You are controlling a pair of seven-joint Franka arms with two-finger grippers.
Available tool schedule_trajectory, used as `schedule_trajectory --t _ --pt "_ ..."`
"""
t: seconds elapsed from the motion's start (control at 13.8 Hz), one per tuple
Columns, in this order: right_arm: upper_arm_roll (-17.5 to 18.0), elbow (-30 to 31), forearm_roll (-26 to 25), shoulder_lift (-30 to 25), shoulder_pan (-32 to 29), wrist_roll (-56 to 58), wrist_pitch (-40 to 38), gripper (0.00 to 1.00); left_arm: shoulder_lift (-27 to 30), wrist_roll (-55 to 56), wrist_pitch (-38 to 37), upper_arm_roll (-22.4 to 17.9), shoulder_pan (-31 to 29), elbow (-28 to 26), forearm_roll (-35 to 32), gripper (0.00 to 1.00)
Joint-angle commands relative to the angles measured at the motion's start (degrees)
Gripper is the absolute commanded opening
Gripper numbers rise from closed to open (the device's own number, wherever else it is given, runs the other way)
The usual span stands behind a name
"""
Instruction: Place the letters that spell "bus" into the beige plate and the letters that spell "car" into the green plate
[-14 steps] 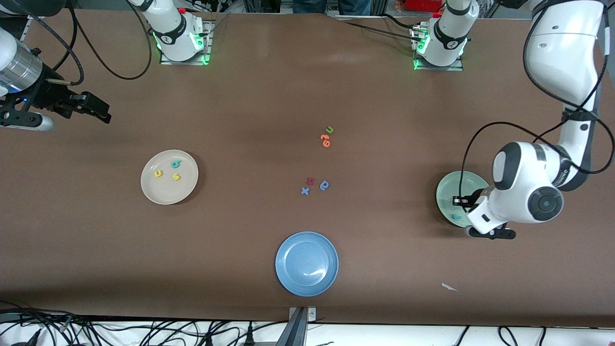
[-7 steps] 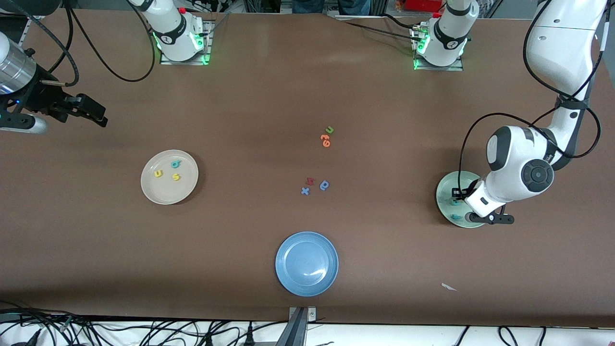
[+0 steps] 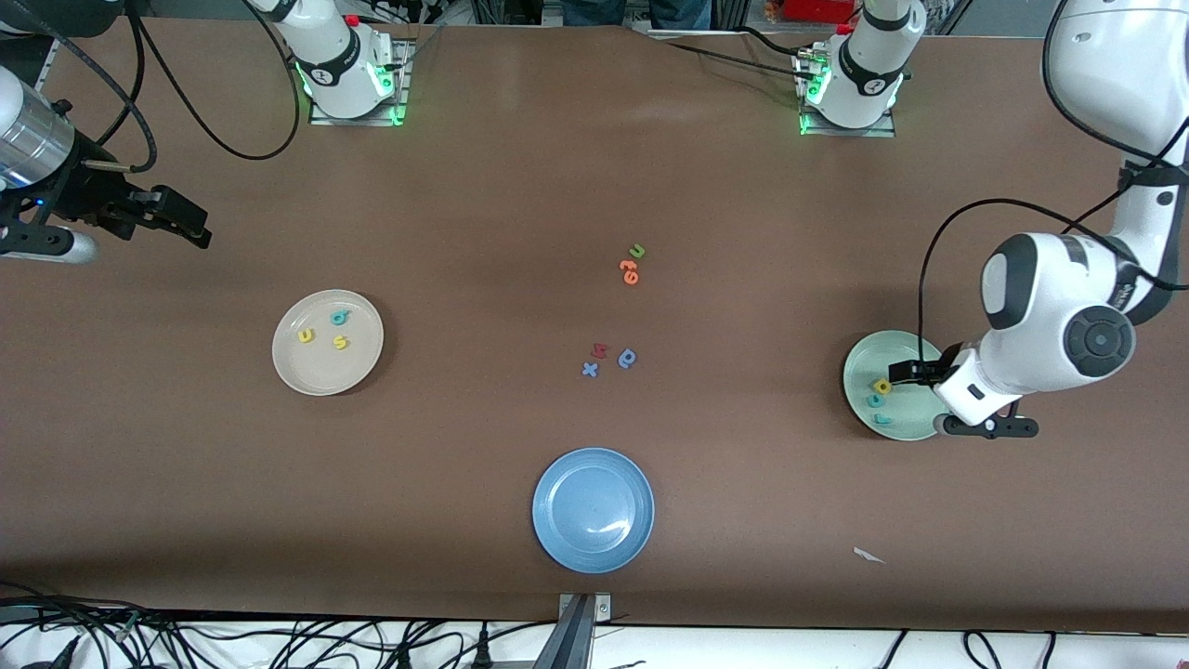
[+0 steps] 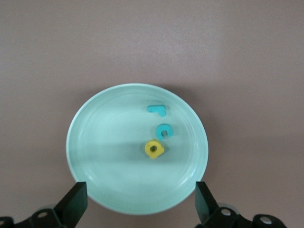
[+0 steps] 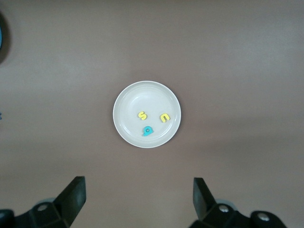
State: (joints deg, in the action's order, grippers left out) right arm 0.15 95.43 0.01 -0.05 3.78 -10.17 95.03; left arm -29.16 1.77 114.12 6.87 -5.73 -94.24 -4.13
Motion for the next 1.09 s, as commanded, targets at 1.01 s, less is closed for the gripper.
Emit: schedule_trajectory --t 1.01 --pt "0.20 -1.57 0.96 0.66 -0.44 1.03 -1.42 1.00 23.96 -7.40 -19.19 -9.42 8.71 -0.07 0.08 1.00"
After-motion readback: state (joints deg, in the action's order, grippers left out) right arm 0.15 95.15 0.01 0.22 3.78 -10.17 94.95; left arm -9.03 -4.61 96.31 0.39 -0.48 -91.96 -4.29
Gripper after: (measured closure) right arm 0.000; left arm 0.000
